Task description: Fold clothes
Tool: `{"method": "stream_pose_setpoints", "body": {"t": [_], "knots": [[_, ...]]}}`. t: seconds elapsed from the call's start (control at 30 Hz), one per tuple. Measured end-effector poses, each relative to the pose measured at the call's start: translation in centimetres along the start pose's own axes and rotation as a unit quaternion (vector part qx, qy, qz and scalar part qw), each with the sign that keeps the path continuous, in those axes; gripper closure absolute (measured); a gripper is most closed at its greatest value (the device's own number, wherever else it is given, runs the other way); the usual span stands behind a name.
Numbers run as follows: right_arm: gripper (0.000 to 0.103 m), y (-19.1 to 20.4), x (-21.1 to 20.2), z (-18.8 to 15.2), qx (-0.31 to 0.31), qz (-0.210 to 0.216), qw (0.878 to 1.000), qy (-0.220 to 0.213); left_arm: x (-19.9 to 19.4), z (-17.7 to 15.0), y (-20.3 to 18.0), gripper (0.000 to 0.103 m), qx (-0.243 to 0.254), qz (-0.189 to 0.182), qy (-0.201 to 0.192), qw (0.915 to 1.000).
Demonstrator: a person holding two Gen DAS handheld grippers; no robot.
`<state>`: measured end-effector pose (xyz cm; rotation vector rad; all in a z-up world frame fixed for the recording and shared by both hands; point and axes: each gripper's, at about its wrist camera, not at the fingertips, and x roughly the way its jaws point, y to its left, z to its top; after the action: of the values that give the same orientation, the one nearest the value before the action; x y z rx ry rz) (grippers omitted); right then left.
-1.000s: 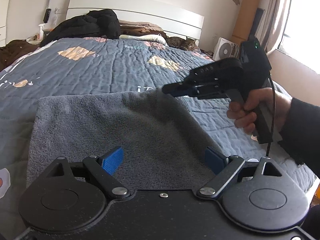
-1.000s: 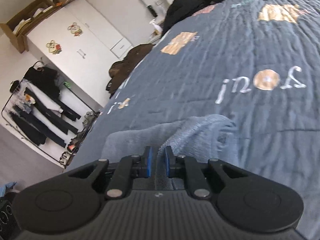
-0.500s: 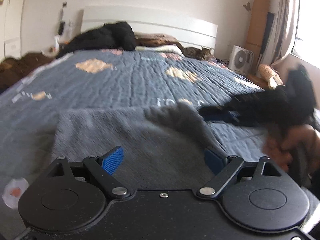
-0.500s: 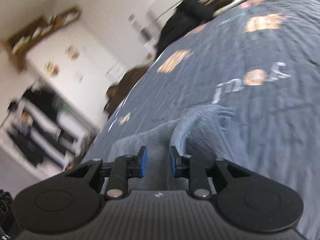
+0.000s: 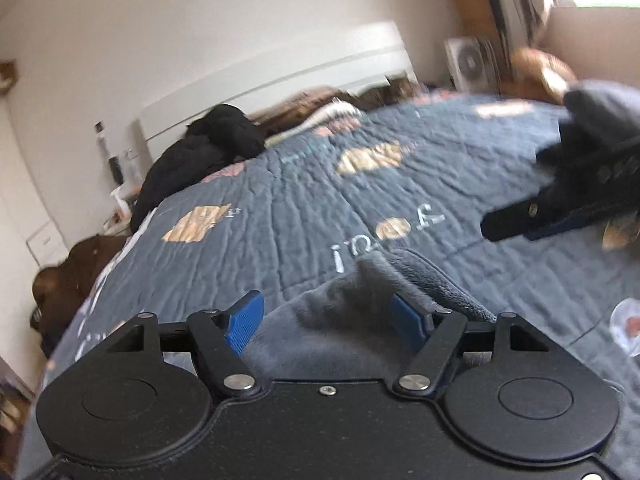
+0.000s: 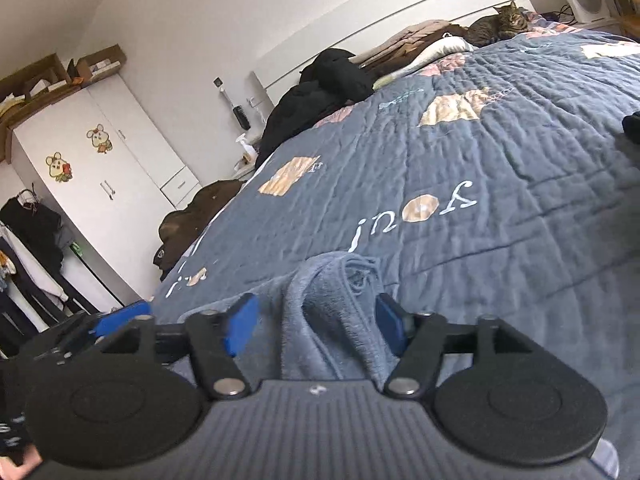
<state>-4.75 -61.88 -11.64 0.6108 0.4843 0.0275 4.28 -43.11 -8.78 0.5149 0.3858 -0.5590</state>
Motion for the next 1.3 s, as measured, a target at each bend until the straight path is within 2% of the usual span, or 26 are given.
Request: {"method": "stream_pose_setpoints", "body": {"t": [0.03, 0.1, 0.13, 0.23, 0.4, 0.43, 0.47, 0.5, 0.53, 0.63, 0.73, 0.77, 0.87, 0.9, 0.97, 1.03, 1.1, 1.13, 1.2, 1.3], "knots": [[0.032, -0.4, -0.1, 0.1, 0.007, -0.003, 1.000, 0.000, 0.7, 0.5, -0.9, 0.033, 0.013, 0.006, 0.004, 0.9999], [0.031, -1.3, -0.4, 0.4, 0.025, -0.008, 1.000, -0.005, 1.9, 1.2, -2.6, 0.044, 0.044, 0.017, 0.005, 0.9988], [0.031, -1.8, -0.6, 0.5, 0.035, -0.006, 0.999, -0.010, 2.5, 1.5, -3.4, 0.046, 0.059, 0.020, 0.009, 0.9980], [0.029, -3.5, -1.0, 0.9, 0.070, -0.007, 0.997, -0.026, 4.3, 1.9, -4.7, 0.053, 0.074, 0.020, 0.024, 0.9968], [0.029, -4.5, -0.9, 1.1, 0.084, 0.008, 0.996, -0.028, 7.6, 1.7, -3.7, 0.055, 0.008, -0.011, 0.087, 0.9961], [0.029, -4.4, -0.8, 1.1, 0.083, 0.014, 0.996, -0.027, 8.0, 1.5, -3.3, 0.058, -0.003, -0.017, 0.096, 0.9952], [0.029, -4.3, -0.7, 1.1, 0.081, 0.024, 0.996, -0.024, 8.3, 1.4, -2.6, 0.080, -0.024, -0.029, 0.104, 0.9939], [0.029, -4.3, -0.6, 1.1, 0.081, 0.035, 0.996, -0.021, 8.5, 1.2, -1.7, 0.090, -0.055, -0.047, 0.115, 0.9907], [0.029, -4.3, -0.5, 1.0, 0.085, 0.046, 0.995, -0.019, 8.5, 0.9, -0.6, 0.090, -0.090, -0.065, 0.121, 0.9864], [0.029, -4.9, -0.2, 0.9, 0.109, 0.084, 0.990, -0.010, 8.3, 0.2, 3.4, 0.094, -0.202, -0.123, 0.119, 0.9643], [0.029, -5.6, 0.5, 0.8, 0.141, 0.129, 0.982, -0.004, 8.9, -1.4, 6.9, 0.095, -0.308, -0.192, 0.115, 0.9247], [0.029, -5.8, 1.0, 0.6, 0.155, 0.142, 0.978, -0.001, 9.2, -2.1, 7.8, 0.096, -0.339, -0.213, 0.113, 0.9094], [0.029, -6.1, 2.6, 0.1, 0.184, 0.177, 0.967, 0.012, 9.9, -4.6, 9.7, 0.096, -0.440, -0.291, 0.087, 0.8451], [0.029, -6.2, 3.1, -0.2, 0.185, 0.181, 0.966, 0.016, 10.0, -5.3, 10.0, 0.096, -0.460, -0.301, 0.078, 0.8315], [0.029, -6.3, 4.1, -0.6, 0.186, 0.172, 0.967, 0.020, 10.2, -6.4, 10.4, 0.096, -0.489, -0.315, 0.063, 0.8113], [0.029, -7.1, 5.5, -1.2, 0.208, 0.174, 0.962, 0.029, 10.5, -7.2, 10.4, 0.096, -0.505, -0.325, 0.055, 0.7981], [0.029, -8.1, 6.6, -1.8, 0.249, 0.187, 0.950, 0.036, 10.7, -7.9, 10.2, 0.096, -0.513, -0.332, 0.049, 0.7896], [0.029, -8.4, 7.0, -2.0, 0.263, 0.192, 0.945, 0.039, 10.7, -8.1, 10.0, 0.096, -0.515, -0.335, 0.047, 0.7880], [0.029, -8.6, 7.5, -2.1, 0.273, 0.202, 0.940, 0.036, 10.9, -8.5, 9.6, 0.096, -0.512, -0.334, 0.046, 0.7897], [0.029, -7.8, 7.7, -1.8, 0.256, 0.184, 0.948, 0.040, 10.8, -8.4, 9.3, 0.096, -0.496, -0.329, 0.048, 0.8021]]}}
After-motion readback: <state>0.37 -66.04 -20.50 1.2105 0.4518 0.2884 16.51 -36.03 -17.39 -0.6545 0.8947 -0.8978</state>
